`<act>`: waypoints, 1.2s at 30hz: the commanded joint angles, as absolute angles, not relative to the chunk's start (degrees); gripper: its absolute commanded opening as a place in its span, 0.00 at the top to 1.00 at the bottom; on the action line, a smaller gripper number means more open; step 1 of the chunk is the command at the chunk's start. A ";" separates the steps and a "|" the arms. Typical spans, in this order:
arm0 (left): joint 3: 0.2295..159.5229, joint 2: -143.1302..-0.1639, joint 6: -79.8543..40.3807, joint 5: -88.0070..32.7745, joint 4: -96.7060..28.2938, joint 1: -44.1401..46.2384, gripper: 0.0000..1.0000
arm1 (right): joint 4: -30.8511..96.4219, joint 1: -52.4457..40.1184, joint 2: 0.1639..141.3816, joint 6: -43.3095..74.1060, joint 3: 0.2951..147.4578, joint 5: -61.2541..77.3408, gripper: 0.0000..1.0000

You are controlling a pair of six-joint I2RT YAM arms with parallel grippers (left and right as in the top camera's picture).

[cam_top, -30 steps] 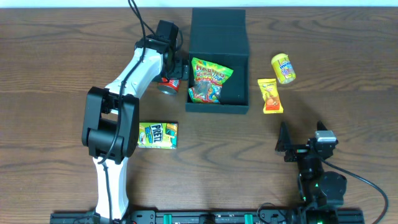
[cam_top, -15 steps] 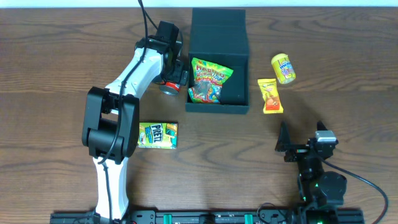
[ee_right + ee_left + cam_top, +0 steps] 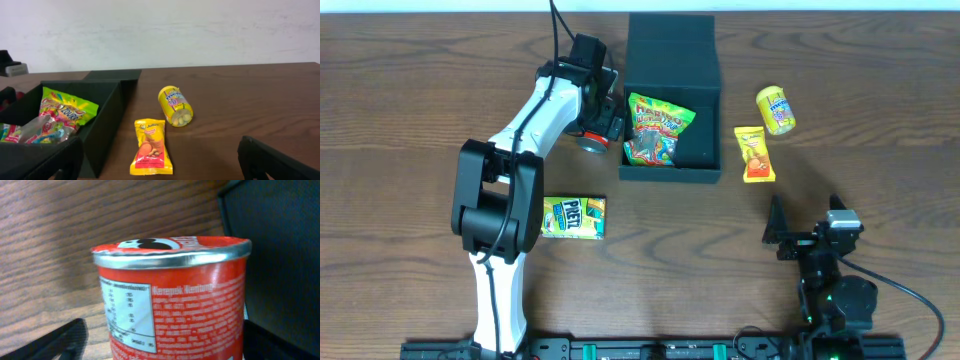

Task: Pack container
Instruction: 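Move the left gripper to the red snack can and grasp it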

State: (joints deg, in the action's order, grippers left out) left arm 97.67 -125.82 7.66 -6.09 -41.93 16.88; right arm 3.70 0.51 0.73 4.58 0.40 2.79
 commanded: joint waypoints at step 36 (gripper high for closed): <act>98.43 -122.96 7.62 -7.01 -45.25 16.95 0.43 | 4.05 0.78 0.54 5.10 0.32 2.59 0.01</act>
